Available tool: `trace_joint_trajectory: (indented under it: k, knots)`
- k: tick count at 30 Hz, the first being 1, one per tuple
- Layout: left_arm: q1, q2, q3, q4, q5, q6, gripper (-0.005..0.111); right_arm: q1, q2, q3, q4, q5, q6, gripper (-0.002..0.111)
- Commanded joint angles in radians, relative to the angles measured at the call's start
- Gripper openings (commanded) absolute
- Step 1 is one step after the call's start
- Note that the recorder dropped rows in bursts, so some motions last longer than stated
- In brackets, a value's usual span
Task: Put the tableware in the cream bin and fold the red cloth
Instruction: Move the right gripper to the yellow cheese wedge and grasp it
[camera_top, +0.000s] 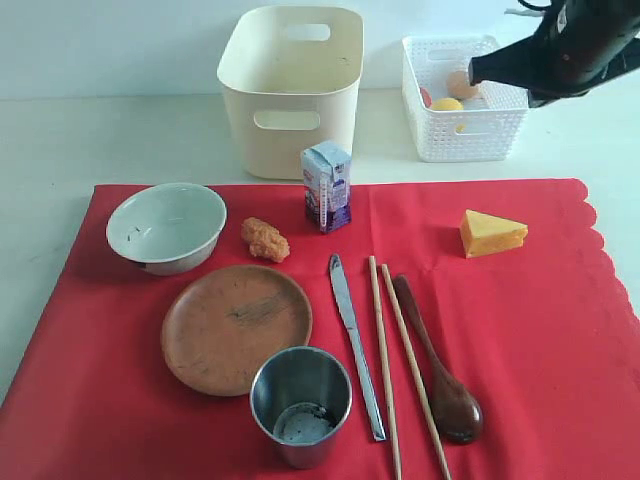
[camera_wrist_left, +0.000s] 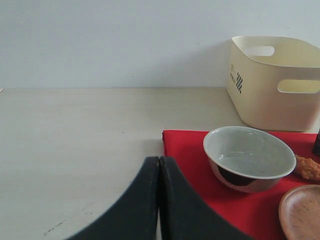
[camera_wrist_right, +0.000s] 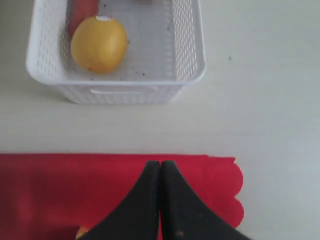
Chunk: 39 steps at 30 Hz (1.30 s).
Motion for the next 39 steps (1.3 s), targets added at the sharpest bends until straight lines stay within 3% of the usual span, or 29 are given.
trace_joint_trajectory:
  k: [1, 8, 22, 29, 32, 39]
  knots:
    - [0.002, -0.005, 0.000, 0.001, -0.002, 0.001, 0.001, -0.003, -0.010, 0.047, 0.063, 0.078, 0.001, 0.000]
    - [0.002, -0.005, 0.000, 0.001, -0.002, 0.001, 0.001, -0.003, -0.036, 0.181, 0.132, 0.112, 0.001, 0.000]
    - [0.002, -0.005, 0.000, 0.001, -0.002, 0.001, 0.001, -0.003, -0.243, 0.529, 0.150, -0.028, 0.003, 0.000]
    - [0.002, -0.005, 0.000, 0.001, -0.002, 0.001, 0.001, -0.003, -0.260, 0.591, 0.147, -0.112, 0.003, 0.000]
    - [0.002, -0.005, 0.000, 0.001, -0.002, 0.001, 0.001, -0.003, -0.241, 0.591, 0.139, -0.143, 0.003, 0.010]
    - [0.002, -0.005, 0.000, 0.001, -0.002, 0.001, 0.001, -0.003, -0.194, 0.580, 0.132, -0.371, -0.008, 0.050]
